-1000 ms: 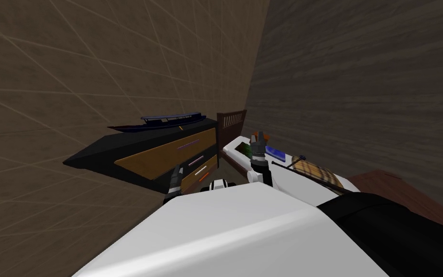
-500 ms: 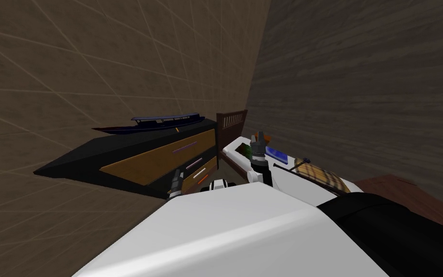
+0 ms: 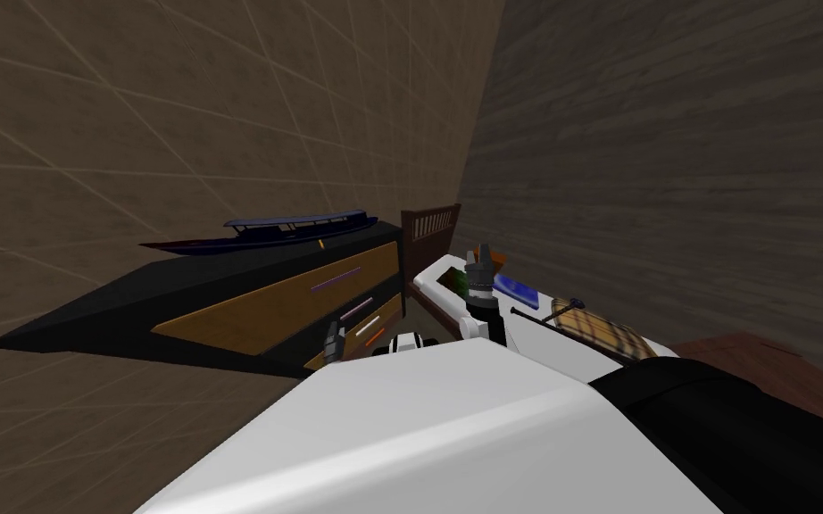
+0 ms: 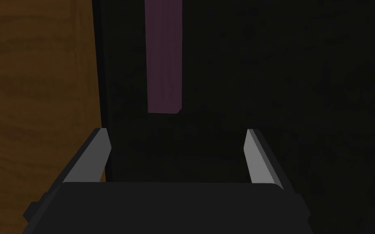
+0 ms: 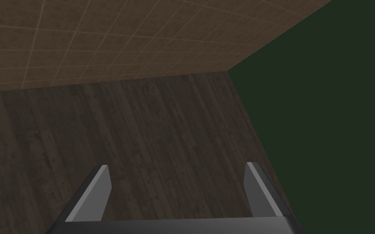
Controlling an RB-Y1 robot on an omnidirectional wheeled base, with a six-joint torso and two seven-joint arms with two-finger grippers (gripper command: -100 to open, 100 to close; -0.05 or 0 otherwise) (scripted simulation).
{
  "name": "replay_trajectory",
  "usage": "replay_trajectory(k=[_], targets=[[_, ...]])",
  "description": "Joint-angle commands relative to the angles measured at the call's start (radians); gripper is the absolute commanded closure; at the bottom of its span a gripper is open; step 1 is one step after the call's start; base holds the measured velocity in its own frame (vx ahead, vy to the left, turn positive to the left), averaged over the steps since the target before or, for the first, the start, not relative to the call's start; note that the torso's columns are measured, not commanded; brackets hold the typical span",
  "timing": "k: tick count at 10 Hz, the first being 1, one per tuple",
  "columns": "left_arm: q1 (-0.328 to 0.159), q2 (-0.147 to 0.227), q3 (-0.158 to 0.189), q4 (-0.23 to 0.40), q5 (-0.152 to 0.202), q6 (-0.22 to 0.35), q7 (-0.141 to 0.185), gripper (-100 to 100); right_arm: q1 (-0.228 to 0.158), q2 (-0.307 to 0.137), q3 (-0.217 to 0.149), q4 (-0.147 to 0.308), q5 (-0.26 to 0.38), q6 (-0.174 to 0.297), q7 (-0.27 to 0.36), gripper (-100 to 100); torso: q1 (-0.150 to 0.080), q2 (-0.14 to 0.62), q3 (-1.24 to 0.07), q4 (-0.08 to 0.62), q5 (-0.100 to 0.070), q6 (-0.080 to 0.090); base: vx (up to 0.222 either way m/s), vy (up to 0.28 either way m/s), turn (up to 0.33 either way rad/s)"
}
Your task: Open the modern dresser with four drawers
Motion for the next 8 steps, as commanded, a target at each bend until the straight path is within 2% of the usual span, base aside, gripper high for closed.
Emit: replay_trajectory(k=[1, 3, 4, 5, 6, 7, 8], targets=[[0.002, -0.021, 0.0, 0.009, 0.001, -0.001, 0.001, -100, 0.0, 0.0, 0.0, 0.0, 0.0, 0.0, 0.0, 0, 0.0, 0.001, 0.0, 0.0, 0.0, 0.0, 0.018, -0.012, 0.002], [-0.009, -0.01, 0.007, -0.024, 0.006, 0.044, 0.007, -100, 0.0, 0.0, 0.0, 0.0, 0.0, 0.0, 0.0, 0, 0.0, 0.001, 0.0, 0.0, 0.0, 0.0, 0.039, -0.01, -0.002], [-0.003, -0.013, 0.005, -0.024, 0.005, 0.036, 0.006, -100, 0.0, 0.0, 0.0, 0.0, 0.0, 0.0, 0.0, 0, 0.0, -0.001, -0.001, 0.0, 0.0, 0.0, 0.024, -0.004, -0.001], [-0.001, -0.02, 0.002, 0.002, 0.003, 0.01, 0.003, 100, 0.0, 0.0, 0.0, 0.0, 0.0, 0.0, 0.0, 0, 0.0, 0.0, 0.0, 0.0, 0.0, 0.0, -0.015, 0.003, 0.003], [0.002, -0.023, 0.0, 0.011, 0.001, -0.002, 0.002, 100, 0.0, 0.0, 0.0, 0.0, 0.0, 0.0, 0.0, 0, 0.0, 0.002, 0.001, 0.0, 0.0, 0.0, -0.029, 0.022, 0.001], [-0.005, -0.019, 0.003, -0.009, 0.002, 0.001, 0.003, 100, 0.0, 0.0, 0.0, 0.0, 0.0, 0.0, 0.0, 0, 0.005, -0.001, 0.001, -0.006, 0.006, 0.0, -0.021, 0.0, -0.011], [0.014, -0.008, -0.002, -0.035, 0.001, 0.019, 0.015, 100, 0.0, 0.0, 0.0, 0.0, 0.0, 0.0, 0.0, 0, 0.006, -0.005, -0.002, -0.004, 0.005, -0.001, -0.066, -0.096, 0.026]])
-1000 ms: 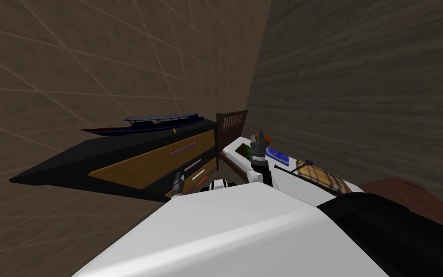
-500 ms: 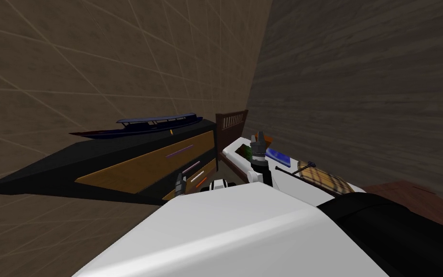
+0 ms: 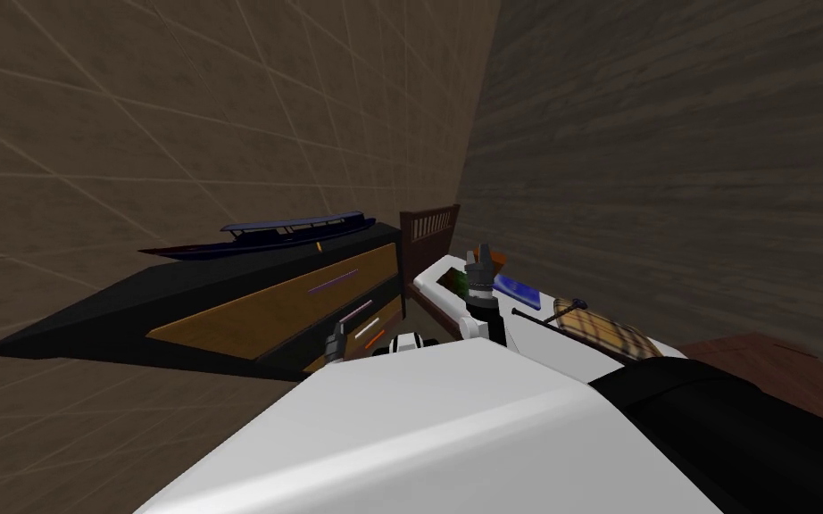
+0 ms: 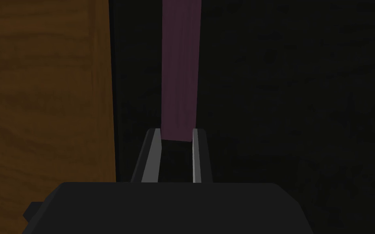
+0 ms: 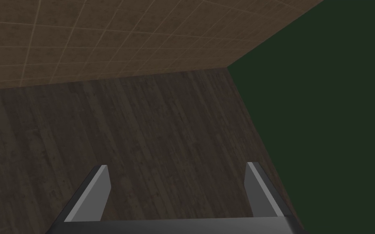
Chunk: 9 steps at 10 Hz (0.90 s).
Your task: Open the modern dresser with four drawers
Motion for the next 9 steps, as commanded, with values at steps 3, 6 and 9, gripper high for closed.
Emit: replay_trajectory(k=[3, 6, 9], targets=[[0.045, 0.028, -0.008, -0.059, -0.002, 0.055, 0.028, 100, 0.0, 0.0, 0.0, 0.0, 0.0, 0.0, 0.0, 0, -0.007, 0.003, 0.002, 0.0, -0.001, 0.002, -0.127, -0.156, 0.042], [0.071, 0.043, -0.015, -0.07, -0.004, 0.036, 0.045, 100, 0.0, 0.0, 0.0, 0.0, 0.0, 0.0, 0.0, 0, -0.006, 0.0, -0.001, 0.001, -0.002, 0.001, -0.087, -0.12, 0.04], [0.101, 0.07, -0.005, -0.143, 0.005, 0.074, 0.066, -100, 0.0, 0.0, 0.0, 0.0, 0.0, 0.0, 0.0, 0, -0.002, 0.0, 0.0, 0.002, -0.002, 0.002, -0.073, -0.093, 0.005]])
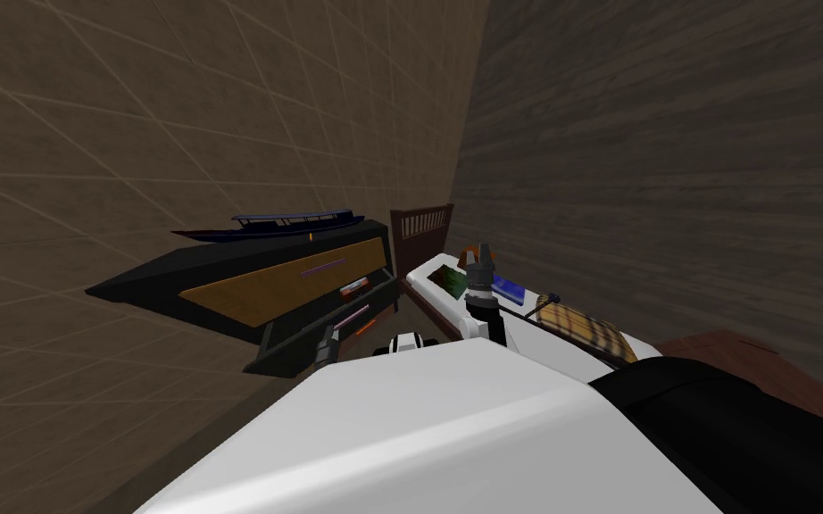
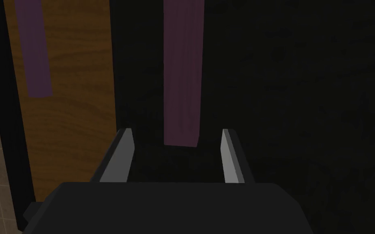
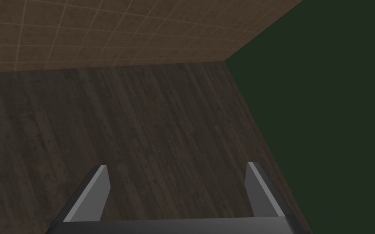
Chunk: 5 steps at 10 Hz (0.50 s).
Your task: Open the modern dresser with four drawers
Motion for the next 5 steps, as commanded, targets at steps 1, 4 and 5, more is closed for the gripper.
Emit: replay_trajectory(k=[1, 4, 5], targets=[[0.029, 0.027, 0.011, -0.078, 0.01, 0.055, 0.022, -100, 0.0, 0.0, 0.0, 0.0, 0.0, 0.0, 0.0, 0, 0.003, -0.004, -0.002, -0.001, 0.001, 0.0, 0.019, -0.031, -0.021], [0.066, 0.06, 0.025, -0.168, 0.023, 0.118, 0.049, -100, 0.0, 0.0, 0.0, 0.0, 0.0, 0.0, 0.0, 0, -0.006, 0.005, 0.002, 0.002, -0.003, -0.001, 0.013, -0.037, -0.012], [0.078, 0.071, 0.029, -0.201, 0.027, 0.139, 0.058, -100, 0.0, 0.0, 0.0, 0.0, 0.0, 0.0, 0.0, 0, -0.007, 0.007, 0.003, 0.003, -0.003, -0.001, -0.004, -0.064, -0.012]])
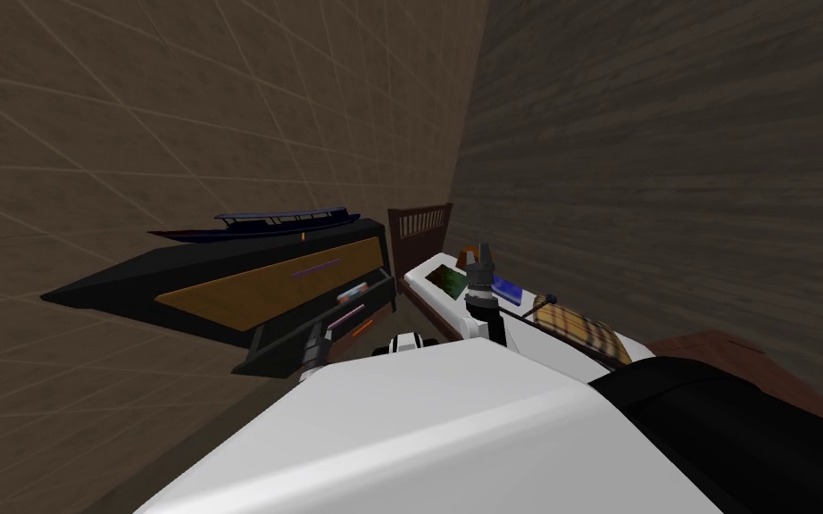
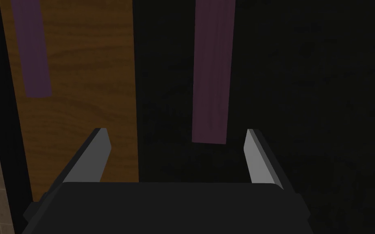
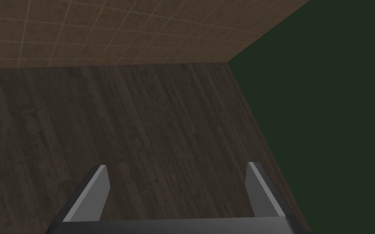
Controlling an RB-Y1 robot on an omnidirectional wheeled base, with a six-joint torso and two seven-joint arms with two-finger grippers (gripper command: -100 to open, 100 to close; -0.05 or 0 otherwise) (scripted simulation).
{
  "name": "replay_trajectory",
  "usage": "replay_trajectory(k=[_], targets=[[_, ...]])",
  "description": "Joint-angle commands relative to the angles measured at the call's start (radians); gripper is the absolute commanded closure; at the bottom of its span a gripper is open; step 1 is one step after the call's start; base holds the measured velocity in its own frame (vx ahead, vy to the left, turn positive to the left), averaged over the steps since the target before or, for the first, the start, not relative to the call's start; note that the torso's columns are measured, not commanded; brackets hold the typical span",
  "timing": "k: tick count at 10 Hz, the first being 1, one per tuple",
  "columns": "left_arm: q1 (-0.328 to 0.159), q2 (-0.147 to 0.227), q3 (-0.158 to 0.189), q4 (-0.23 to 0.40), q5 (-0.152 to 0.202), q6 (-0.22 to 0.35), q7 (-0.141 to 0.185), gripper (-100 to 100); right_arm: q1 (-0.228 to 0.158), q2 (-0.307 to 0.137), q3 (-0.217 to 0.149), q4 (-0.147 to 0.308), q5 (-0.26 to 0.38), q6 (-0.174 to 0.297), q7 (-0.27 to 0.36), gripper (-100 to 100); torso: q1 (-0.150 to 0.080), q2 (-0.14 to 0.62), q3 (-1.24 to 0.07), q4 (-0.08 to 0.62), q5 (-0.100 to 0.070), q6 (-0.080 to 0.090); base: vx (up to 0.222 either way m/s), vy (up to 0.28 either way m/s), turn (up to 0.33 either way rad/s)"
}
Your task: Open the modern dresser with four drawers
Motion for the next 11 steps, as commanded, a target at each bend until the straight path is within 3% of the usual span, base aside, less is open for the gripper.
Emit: replay_trajectory(k=[1, 4, 5, 6, 11], targets=[[0.032, 0.031, 0.012, -0.08, 0.011, 0.056, 0.026, -100, 0.0, 0.0, 0.0, 0.0, 0.0, 0.0, 0.0, 0, 0.0, 0.0, 0.0, 0.0, 0.0, 0.0, -0.012, -0.064, -0.008], [0.056, 0.053, 0.021, -0.141, 0.02, 0.098, 0.044, -100, 0.0, 0.0, 0.0, 0.0, 0.0, 0.0, 0.0, 0, 0.001, -0.001, -0.002, 0.001, -0.002, 0.0, -0.005, -0.036, -0.011], [0.057, 0.043, 0.014, -0.121, 0.016, 0.088, 0.037, -100, 0.0, 0.0, 0.0, 0.0, 0.0, 0.0, 0.0, 0, -0.002, 0.001, -0.001, 0.003, -0.004, -0.001, 0.004, -0.013, 0.004], [0.059, 0.043, 0.015, -0.124, 0.016, 0.093, 0.038, 0, 0.0, 0.0, 0.0, 0.0, 0.0, 0.0, 0.0, 0, -0.002, 0.001, 0.0, 0.002, -0.003, 0.0, 0.0, 0.0, 0.0], [0.061, 0.042, 0.013, -0.119, 0.016, 0.098, 0.038, 0, 0.0, 0.0, 0.0, 0.0, 0.0, 0.0, 0.0, 0, 0.001, -0.002, -0.001, 0.0, 0.0, 0.0, 0.0, 0.0, 0.0]])
